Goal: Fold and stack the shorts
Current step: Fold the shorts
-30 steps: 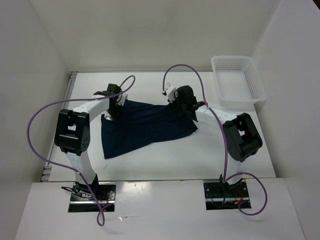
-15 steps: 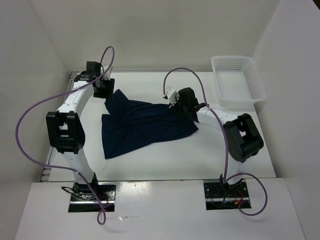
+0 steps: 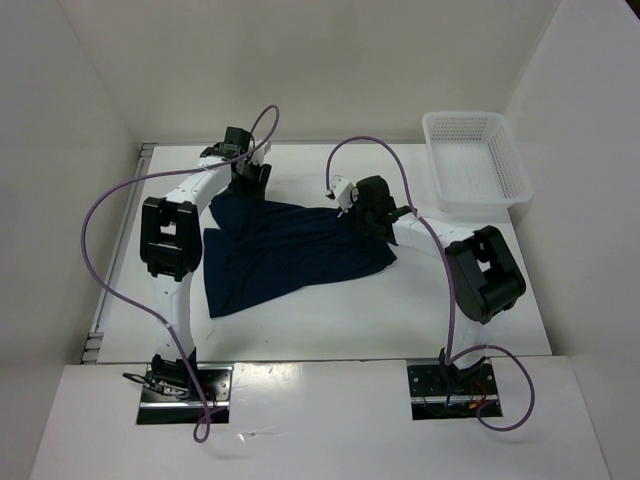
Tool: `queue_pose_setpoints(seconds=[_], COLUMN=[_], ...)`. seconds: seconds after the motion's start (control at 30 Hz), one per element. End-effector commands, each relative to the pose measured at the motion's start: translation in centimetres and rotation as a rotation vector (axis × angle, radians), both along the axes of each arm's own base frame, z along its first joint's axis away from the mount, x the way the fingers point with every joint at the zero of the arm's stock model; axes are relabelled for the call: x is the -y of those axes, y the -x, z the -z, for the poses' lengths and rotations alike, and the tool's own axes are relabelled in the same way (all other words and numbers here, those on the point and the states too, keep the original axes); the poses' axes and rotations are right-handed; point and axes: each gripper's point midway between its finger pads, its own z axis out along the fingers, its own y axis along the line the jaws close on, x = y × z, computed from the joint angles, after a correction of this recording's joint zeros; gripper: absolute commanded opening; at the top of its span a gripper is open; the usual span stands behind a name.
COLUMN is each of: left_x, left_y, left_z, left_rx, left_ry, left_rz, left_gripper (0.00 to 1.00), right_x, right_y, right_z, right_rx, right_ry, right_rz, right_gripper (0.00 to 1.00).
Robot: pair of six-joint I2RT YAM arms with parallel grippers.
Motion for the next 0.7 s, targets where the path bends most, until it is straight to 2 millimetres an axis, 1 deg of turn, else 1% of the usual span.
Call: queue_pose_setpoints(seconds=[0.0,0.03,0.07,0.13,0.17,0.2,0.23,0.27,0.3,0.4,0.43,0.47,0.53,0.57,0.63,0.67], left_x=[-0.8,-0.8,-1.4,-1.4,-1.4,-1.7,-1.9,-2.1,-2.1,-2.0,-2.0,-2.0,-2.2,-2.3,-2.3,-2.1], left_y=[-0.1,-0.1,-0.2,-0.5,-0.4,-0.4,-0.4,-0.4,-0.4,0.5,0.9,0.8,1.2,1.5,1.9,1.9], left_z=[0.8,1.2,1.4,1.4,2.0,2.0,2.5,2.5,2.5,3.4,3.8,3.4,3.8,4.2,4.6,4.6], left_rx=[-0.029,-0.038,-0.034,-0.025,-0.037,-0.035,-0.045,-0.044,-0.044,-0.078,-0.092,-0.083,-0.094,-0.107,-0.12,-0.121], left_ry=[-0.009,-0.011,-0.018,-0.017,-0.019,-0.033,-0.042,-0.052,-0.052,-0.046,-0.048,-0.047,-0.058,-0.06,-0.062,-0.049], left_rz=[-0.014,-0.014,-0.027,-0.027,-0.027,-0.036,-0.04,-0.045,-0.045,-0.039,-0.039,-0.039,-0.044,-0.043,-0.043,-0.036], left_gripper=[0.67,0.67,0.67,0.65,0.64,0.61,0.59,0.57,0.54,0.48,0.42,0.38,0.31,0.24,0.19,0.12], right_x=[-0.1,-0.1,-0.3,-0.3,-0.3,-0.3,-0.3,-0.2,-0.2,-0.2,-0.3,-0.3,-0.3,-0.3,-0.3,-0.4], right_y=[-0.7,-0.7,-0.9,-0.9,-0.9,-0.9,-0.9,-0.9,-0.9,-0.9,-1.1,-1.1,-1.1,-1.1,-1.1,-1.2], right_z=[-0.7,-0.7,-1.1,-1.1,-1.1,-1.1,-1.1,-0.7,-0.7,-0.7,-0.8,-0.8,-0.8,-0.8,-0.8,-1.0], right_rx=[0.02,0.02,0.028,0.028,0.028,0.028,0.028,0.02,0.02,0.02,0.028,0.028,0.028,0.028,0.028,0.036], right_ry=[-0.006,-0.006,-0.01,-0.01,-0.01,-0.01,-0.01,-0.006,-0.006,-0.006,-0.01,-0.01,-0.01,-0.01,-0.01,-0.014], right_rz=[-0.004,-0.004,-0.004,-0.004,-0.004,-0.004,-0.004,-0.004,-0.004,-0.004,-0.004,-0.004,-0.004,-0.004,-0.004,-0.004], right_gripper=[0.0,0.0,0.0,0.0,0.0,0.0,0.0,0.0,0.0,0.0,0.0,0.0,0.0,0.0,0.0,0.0])
